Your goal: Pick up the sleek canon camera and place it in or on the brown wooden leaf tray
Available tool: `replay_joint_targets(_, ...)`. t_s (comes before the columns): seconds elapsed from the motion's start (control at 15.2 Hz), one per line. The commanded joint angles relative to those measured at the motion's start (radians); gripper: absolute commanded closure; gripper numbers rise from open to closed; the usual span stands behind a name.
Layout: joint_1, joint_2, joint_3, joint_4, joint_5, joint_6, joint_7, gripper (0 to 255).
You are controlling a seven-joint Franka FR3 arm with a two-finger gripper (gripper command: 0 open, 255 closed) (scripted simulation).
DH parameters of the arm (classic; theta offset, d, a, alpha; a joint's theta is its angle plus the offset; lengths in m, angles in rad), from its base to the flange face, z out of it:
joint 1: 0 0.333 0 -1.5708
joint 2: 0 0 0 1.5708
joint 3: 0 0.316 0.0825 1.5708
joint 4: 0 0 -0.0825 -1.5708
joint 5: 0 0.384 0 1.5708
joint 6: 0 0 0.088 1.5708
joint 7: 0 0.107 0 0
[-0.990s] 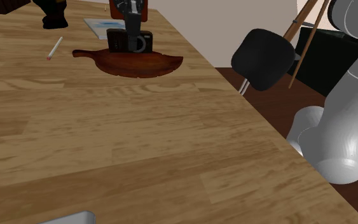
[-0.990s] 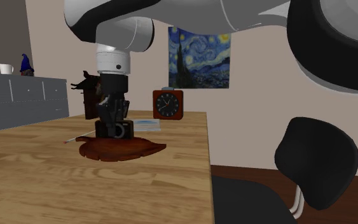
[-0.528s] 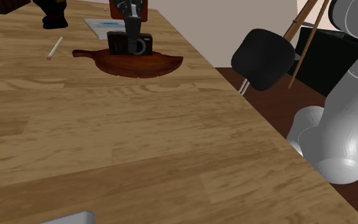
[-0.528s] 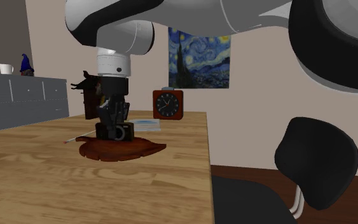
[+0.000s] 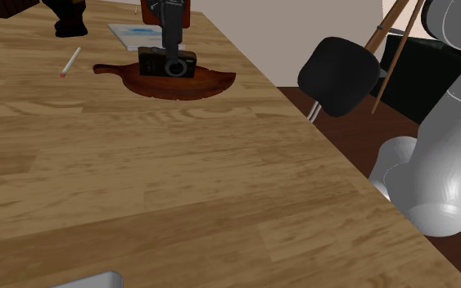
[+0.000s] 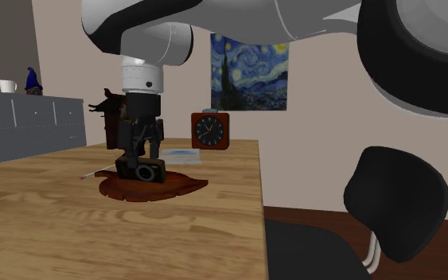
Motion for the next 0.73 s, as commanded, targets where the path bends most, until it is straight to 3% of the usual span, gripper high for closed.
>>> replay_joint_targets(0.0,0.001,0.015,0.0,0.073,-0.001,-0.058,0.002,0)
replay_joint_targets(0.13,0.002,0.044,0.001,0.174,-0.004,-0.13,0.004,0)
replay_joint_targets(0.66,0.002,0.044,0.001,0.174,-0.004,-0.13,0.004,0)
